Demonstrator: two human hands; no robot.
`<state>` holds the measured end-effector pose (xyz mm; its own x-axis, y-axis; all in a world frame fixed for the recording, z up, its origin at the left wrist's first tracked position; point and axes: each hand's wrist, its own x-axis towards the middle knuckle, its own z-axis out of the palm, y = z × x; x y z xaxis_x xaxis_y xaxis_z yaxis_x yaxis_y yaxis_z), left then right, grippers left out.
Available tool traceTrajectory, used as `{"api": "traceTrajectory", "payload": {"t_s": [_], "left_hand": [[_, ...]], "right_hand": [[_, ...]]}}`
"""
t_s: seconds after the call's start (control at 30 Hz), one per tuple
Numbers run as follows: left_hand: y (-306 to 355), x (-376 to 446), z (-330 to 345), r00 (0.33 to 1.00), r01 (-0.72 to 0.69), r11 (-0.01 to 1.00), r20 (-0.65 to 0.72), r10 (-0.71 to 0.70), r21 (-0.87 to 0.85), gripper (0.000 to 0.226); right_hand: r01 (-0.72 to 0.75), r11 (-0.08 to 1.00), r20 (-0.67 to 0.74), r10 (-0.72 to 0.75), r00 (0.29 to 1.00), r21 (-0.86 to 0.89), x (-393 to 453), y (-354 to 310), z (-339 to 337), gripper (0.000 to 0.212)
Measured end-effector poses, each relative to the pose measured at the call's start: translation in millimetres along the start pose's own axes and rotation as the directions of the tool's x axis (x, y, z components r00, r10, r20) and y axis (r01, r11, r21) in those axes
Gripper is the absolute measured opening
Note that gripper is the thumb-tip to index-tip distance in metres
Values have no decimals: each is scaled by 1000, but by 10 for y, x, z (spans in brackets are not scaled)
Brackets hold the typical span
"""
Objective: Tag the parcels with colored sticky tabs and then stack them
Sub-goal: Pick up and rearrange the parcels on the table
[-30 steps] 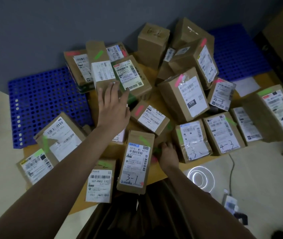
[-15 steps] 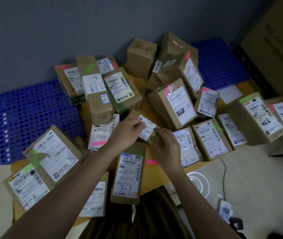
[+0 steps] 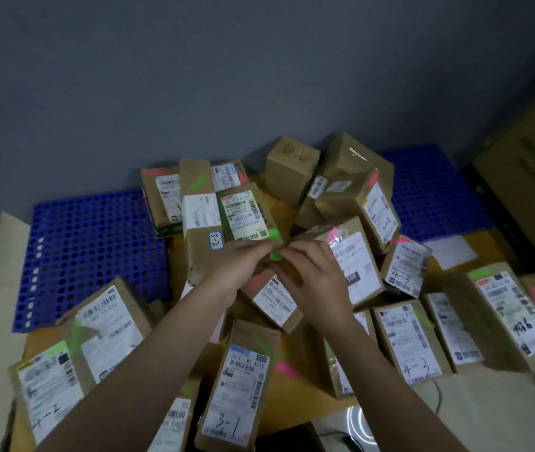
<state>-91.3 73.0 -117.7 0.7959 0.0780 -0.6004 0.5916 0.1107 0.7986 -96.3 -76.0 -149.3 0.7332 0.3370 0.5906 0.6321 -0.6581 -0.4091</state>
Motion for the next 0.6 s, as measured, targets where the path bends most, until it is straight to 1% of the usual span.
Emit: {"api": "traceTrajectory", "payload": {"t_s": [0.1,0.17,0.27,0.33,0.4,0.47,0.53,0.6], "left_hand": [[100,44,-18,999,13,991,-27,-17,-130,10],[161,70,-53,1000,-16,988,-16,14,-156,18],[228,111,-145,999,-32,975,28,39,-218,26],[268,160,-201,999,-23,970,35,32,-243,26],[305,208,-233,999,-19,972,38,29,-234,27],[338,261,-254,999,-36,981,19,40,-190,26],[362,305,-261,998,-63,988,4,65,-140,25],[375,336,-262,996,-79,989,22,83,-129,22]], "right_hand": [[99,994,6,-99,995,-55,166,44,78,16],[100,995,2,-100,995,-23,284,77,121,13],[-21,990,13,19,1000,143,468,123,160,13],[-109,959,77,92,993,260,595,173,162,12],[-200,910,183,140,973,364,715,227,154,9],[-357,804,360,193,913,475,845,280,144,11],[-537,650,546,216,809,538,989,339,124,12],[-669,515,694,182,697,537,1120,417,108,12]]}}
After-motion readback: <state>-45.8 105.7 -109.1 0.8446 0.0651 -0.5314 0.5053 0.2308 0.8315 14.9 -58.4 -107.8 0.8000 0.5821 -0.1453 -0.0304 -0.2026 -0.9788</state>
